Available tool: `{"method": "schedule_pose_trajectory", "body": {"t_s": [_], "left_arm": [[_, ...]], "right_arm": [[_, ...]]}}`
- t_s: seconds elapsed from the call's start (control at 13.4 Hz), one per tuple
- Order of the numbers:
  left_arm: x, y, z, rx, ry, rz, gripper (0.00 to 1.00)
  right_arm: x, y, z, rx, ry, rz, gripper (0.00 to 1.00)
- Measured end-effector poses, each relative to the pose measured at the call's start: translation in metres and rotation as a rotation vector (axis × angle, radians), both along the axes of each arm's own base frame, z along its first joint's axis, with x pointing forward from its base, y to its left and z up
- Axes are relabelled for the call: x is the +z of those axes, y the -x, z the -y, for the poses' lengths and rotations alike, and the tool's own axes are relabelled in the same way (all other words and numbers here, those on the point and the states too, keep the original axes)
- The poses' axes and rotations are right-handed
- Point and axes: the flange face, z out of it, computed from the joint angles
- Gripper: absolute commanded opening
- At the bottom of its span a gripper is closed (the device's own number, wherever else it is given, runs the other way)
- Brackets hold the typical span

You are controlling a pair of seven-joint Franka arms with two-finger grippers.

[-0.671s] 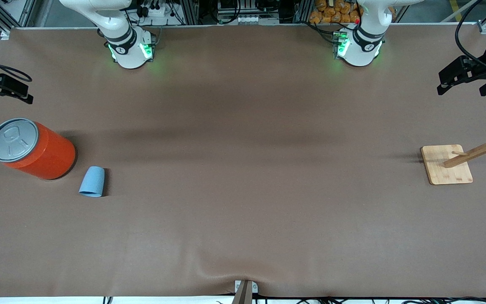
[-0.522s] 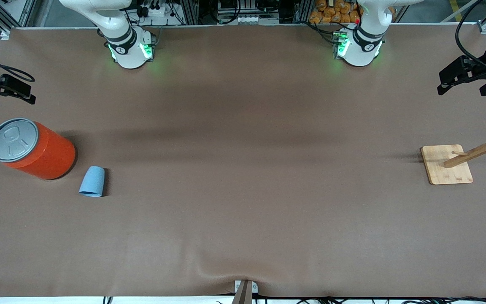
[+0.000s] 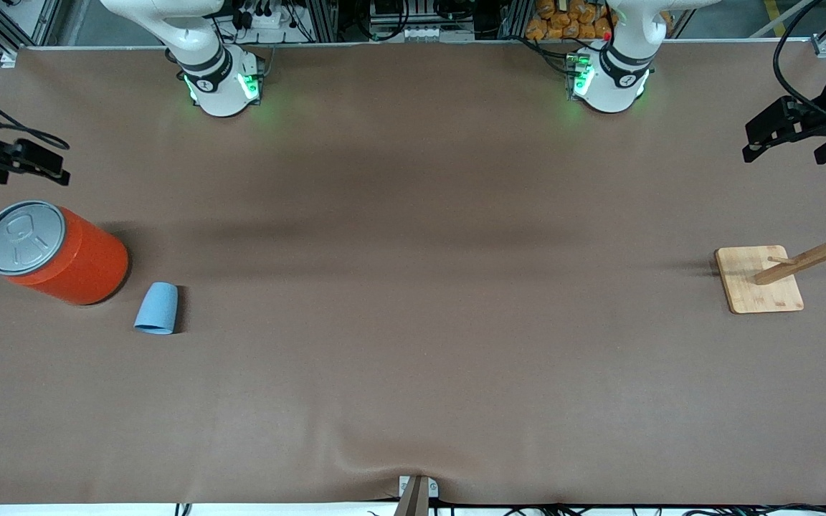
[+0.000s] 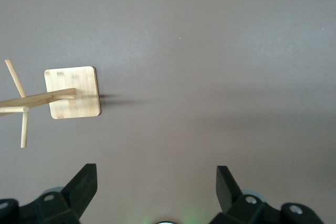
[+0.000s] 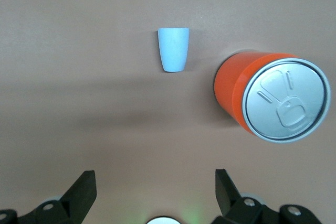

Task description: Flip cup

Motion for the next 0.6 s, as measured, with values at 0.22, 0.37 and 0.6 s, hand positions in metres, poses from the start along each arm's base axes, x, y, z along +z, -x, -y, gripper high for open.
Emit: {"method": "schedule_pose_trajectory", "body": {"t_s": [0.22, 0.37, 0.6], "left_arm": [[-0.002, -0.002, 0.000, 0.000, 0.000, -0.005, 1.00], [-0.003, -0.002, 0.001, -0.002, 0.000, -0.005, 1.00], [-0.002, -0.002, 0.001, -0.002, 0.000, -0.004, 1.00]], "right_arm": [[-0.068, -0.011, 0.000, 0.001, 0.002, 0.014, 1.00], [-0.123, -0.014, 0.000, 0.001, 0.004, 0.032, 1.00], [-0.196, -0.022, -0.002, 0.006, 0.010, 0.041, 1.00]]}}
